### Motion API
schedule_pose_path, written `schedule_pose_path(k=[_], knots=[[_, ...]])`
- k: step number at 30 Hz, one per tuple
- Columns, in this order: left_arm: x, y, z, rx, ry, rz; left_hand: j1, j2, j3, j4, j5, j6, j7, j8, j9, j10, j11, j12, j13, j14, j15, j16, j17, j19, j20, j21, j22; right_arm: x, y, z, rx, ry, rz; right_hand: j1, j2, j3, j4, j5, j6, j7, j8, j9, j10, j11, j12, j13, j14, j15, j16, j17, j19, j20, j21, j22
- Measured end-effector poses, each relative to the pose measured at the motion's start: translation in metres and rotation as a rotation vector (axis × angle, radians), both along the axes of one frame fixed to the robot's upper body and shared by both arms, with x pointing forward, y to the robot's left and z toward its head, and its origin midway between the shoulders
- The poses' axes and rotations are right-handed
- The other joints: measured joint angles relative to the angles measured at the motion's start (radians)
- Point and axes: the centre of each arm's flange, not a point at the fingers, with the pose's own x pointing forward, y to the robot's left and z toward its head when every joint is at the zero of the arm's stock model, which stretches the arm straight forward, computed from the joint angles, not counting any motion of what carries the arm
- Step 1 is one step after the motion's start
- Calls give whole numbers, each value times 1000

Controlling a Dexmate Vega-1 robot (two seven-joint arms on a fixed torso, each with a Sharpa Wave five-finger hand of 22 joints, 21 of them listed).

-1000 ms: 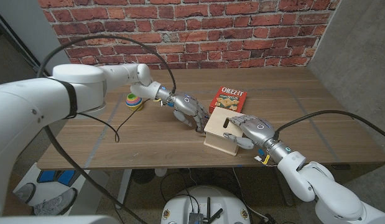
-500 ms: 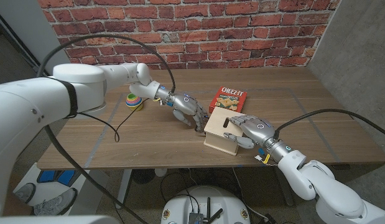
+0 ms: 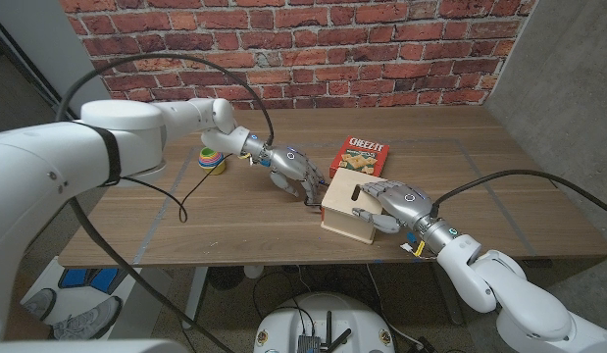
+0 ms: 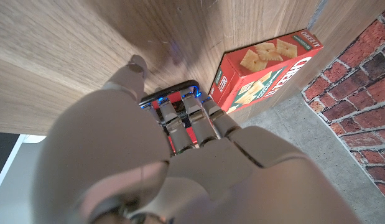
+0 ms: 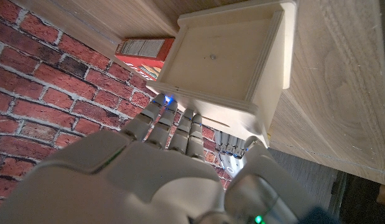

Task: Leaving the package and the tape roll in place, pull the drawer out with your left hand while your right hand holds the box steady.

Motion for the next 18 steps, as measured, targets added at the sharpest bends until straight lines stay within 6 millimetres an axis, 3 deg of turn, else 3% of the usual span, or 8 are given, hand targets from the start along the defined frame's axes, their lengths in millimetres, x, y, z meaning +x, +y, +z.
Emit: schedule_pose_path(k=[18], knots=[[2, 8, 2, 4, -13, 16, 5, 5, -3, -3, 0, 12, 2, 0, 2, 9, 1, 0, 1, 9, -6, 2, 0, 0, 0, 0, 0, 4, 2, 0, -16, 6, -7, 0, 0, 0, 0, 0, 0, 0, 0, 1, -2, 2, -4, 1, 0, 0, -3, -1, 0, 0, 0, 0]])
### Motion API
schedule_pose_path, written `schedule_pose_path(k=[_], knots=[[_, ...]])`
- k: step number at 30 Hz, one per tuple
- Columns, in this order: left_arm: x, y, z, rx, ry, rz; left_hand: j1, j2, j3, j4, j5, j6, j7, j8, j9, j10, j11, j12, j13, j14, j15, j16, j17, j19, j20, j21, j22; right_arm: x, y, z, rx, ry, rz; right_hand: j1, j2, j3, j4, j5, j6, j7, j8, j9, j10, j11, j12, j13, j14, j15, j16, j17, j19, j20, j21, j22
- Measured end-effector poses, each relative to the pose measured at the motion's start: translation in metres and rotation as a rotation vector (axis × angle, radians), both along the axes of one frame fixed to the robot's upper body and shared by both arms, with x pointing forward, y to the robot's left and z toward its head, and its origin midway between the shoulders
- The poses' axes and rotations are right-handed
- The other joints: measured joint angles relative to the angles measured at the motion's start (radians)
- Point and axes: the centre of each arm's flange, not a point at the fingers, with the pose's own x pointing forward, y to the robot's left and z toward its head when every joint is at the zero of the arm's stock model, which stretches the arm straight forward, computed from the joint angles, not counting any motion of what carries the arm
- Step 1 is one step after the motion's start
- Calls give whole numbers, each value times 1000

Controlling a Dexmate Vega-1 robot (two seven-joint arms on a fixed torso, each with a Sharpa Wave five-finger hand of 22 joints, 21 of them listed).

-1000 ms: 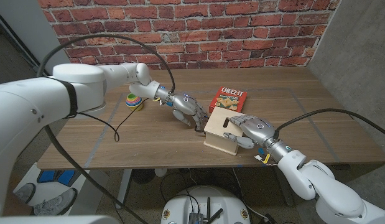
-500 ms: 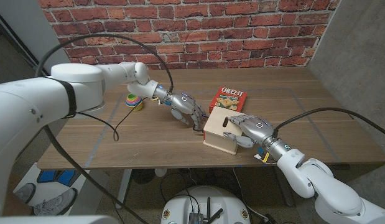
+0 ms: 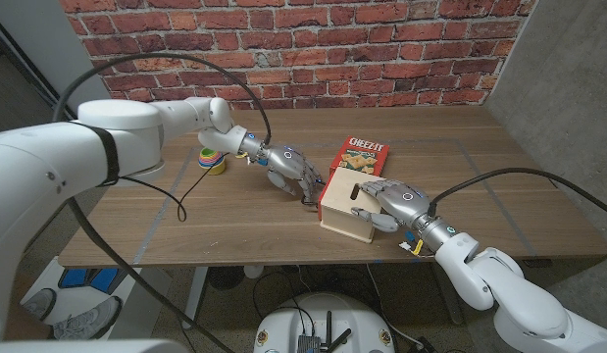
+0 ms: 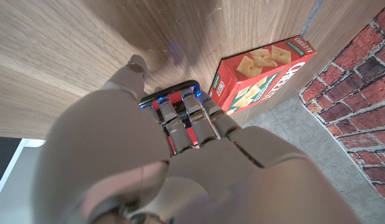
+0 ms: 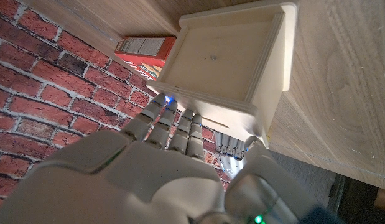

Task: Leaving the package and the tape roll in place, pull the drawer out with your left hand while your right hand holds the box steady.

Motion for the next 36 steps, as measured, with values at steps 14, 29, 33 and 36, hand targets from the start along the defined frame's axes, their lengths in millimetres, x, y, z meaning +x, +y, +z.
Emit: schedule_pose_path(k=[14, 29, 33, 36], knots=[[2, 8, 5, 12, -15, 18, 0, 0, 0, 0, 0, 0, 0, 0, 3, 4, -3, 0, 4, 8, -3, 1, 1, 0, 0, 0, 0, 3, -1, 0, -12, 5, -8, 0, 0, 4, 4, 0, 0, 0, 0, 0, 0, 0, -1, 0, 0, 0, 0, 0, 0, 0, 0, 0], [1, 16, 11, 34, -24, 28, 0, 0, 0, 0, 0, 0, 0, -8, 3, 9, 2, 0, 4, 9, -2, 4, 2, 5, 5, 0, 0, 2, 0, -2, -21, 10, -7, 0, 0, 8, 0, 0, 0, 0, 0, 0, 2, -3, 0, -1, 0, 0, 0, -3, 0, 0, 0, 0], [1, 16, 11, 35, -22, 28, 0, 0, 0, 0, 0, 5, -5, -8, 3, 9, 2, 0, 4, 11, 0, 4, 2, 5, 5, 0, 0, 1, 0, -2, -22, 11, -6, 0, 0, 8, 0, 0, 0, 0, 0, 0, 2, -3, 0, -1, 0, 0, 0, -5, 0, 0, 0, 0], [1, 16, 11, 36, -21, 29, 0, 0, 0, 0, 0, 5, -5, -8, 3, 9, 2, 0, 4, 11, 0, 4, 2, 5, 5, 0, 0, 1, 0, -2, -22, 12, -5, 0, 0, 11, -2, 0, 0, 0, 0, 0, 2, -3, 0, -1, 0, 0, -7, -5, 0, 0, 0, 0]])
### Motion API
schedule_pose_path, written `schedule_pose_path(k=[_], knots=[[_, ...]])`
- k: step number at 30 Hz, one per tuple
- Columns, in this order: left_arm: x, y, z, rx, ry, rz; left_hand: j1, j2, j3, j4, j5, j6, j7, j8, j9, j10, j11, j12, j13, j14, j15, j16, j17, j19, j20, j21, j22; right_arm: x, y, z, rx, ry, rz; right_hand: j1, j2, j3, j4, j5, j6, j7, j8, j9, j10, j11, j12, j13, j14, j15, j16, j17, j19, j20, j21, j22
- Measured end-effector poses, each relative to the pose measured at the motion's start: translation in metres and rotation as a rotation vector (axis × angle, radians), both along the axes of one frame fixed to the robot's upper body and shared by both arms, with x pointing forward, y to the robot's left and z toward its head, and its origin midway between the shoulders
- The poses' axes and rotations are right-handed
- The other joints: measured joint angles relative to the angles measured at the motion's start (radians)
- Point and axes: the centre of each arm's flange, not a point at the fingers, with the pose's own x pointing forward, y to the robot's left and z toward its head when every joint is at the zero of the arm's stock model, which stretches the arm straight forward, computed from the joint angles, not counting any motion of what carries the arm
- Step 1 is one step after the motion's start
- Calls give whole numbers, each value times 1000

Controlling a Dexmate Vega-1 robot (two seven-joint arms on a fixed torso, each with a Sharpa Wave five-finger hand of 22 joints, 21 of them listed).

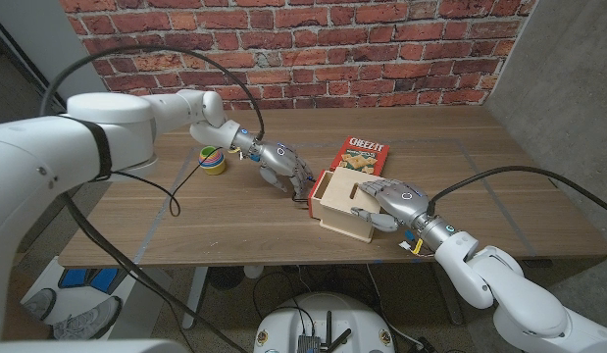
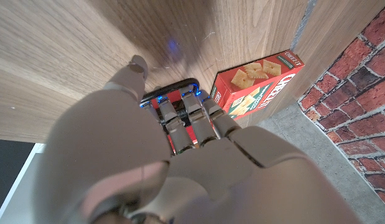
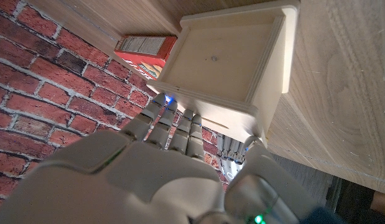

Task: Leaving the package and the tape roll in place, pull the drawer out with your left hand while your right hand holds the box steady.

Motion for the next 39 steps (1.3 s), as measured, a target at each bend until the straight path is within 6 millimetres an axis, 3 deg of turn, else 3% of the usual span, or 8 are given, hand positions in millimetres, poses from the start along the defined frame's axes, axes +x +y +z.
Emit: schedule_pose_path(k=[39], knots=[[-5, 24, 8, 9, 2, 17, 5, 5, 0, 0, 0, 8, 2, 0, 1, 16, -5, 0, 0, 16, -6, -1, -2, 0, 0, 0, 0, 3, -5, -3, -5, 5, -25, 0, 0, 12, 0, 0, -7, 4, 0, 0, -2, -5, 0, 1, 0, 0, -1, 6, 0, 0, 0, 0]])
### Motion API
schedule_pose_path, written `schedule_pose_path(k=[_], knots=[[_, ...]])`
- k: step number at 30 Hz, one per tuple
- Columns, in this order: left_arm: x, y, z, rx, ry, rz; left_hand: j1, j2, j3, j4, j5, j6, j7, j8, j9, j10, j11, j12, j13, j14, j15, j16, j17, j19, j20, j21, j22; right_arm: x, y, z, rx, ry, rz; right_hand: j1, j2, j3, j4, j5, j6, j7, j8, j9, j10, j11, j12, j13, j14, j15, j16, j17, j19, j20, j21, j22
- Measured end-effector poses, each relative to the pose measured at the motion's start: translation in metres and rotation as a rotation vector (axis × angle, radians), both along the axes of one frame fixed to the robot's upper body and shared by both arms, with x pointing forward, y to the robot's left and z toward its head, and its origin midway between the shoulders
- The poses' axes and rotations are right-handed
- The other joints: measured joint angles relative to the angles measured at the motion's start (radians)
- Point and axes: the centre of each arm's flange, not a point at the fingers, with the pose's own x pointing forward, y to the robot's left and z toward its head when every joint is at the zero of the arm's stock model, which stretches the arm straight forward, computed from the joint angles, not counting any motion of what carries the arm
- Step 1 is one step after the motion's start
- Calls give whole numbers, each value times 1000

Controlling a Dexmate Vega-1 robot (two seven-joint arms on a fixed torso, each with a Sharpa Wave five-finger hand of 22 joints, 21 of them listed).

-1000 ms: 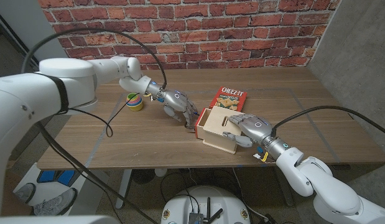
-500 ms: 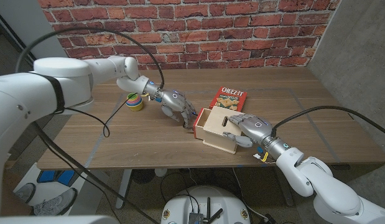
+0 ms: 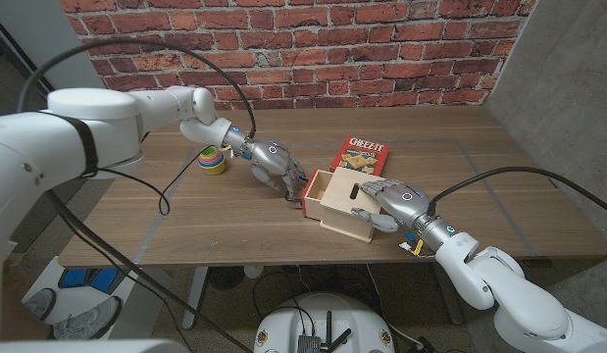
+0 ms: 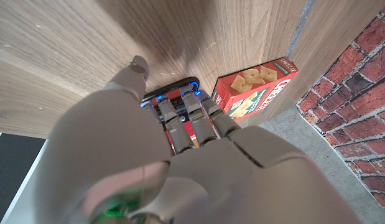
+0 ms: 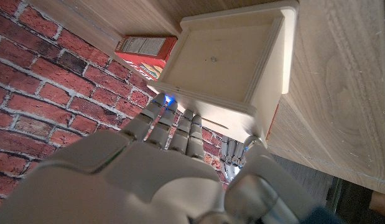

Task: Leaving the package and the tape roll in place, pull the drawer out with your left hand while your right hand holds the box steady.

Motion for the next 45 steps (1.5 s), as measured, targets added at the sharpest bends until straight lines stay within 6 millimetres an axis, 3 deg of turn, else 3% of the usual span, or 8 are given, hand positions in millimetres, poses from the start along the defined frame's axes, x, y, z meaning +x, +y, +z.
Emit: schedule_pose_path(k=[45], knots=[[3, 26, 3, 33, -14, 58, 11, 11, 0, 0, 0, 0, 0, -7, 0, 0, 0, -4, 0, 11, 0, -1, -1, 4, -4, 0, 0, 4, -2, -1, 2, -25, -29, 0, 0, 8, -8, -4, 2, 2, 0, 0, 0, 4, 0, 0, 0, 0, -7, 6, 16, 2, 0, 0]])
